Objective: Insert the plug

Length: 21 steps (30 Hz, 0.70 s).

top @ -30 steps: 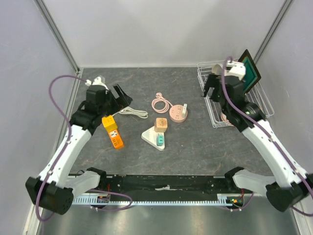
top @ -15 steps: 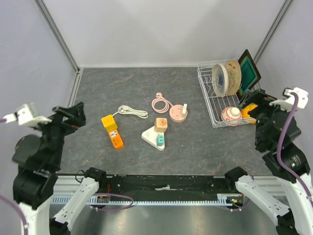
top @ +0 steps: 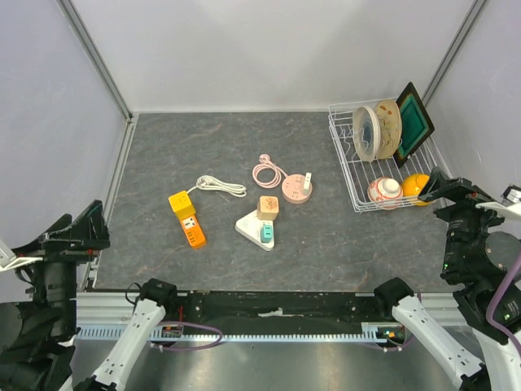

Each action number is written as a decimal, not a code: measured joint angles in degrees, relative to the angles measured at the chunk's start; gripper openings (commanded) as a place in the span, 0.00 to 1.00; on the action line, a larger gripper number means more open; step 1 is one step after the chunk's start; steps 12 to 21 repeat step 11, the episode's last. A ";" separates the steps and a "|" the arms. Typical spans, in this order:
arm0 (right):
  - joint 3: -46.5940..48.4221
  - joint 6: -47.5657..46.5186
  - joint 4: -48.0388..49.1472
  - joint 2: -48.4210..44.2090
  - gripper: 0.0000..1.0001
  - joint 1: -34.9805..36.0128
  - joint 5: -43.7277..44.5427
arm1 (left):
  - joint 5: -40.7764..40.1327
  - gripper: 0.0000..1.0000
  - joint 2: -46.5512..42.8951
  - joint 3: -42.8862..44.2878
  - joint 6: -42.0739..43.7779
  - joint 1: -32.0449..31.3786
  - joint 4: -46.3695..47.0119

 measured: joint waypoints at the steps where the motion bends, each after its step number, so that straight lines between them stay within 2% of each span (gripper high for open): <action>1: -0.09 -0.07 0.02 -0.50 0.98 0.00 0.00 | -0.09 1.00 -0.52 -0.09 0.00 0.00 -0.07; 21: -1.09 -1.29 0.48 -2.62 0.98 -0.02 0.00 | -0.42 1.00 -2.01 -0.83 0.42 0.00 -0.52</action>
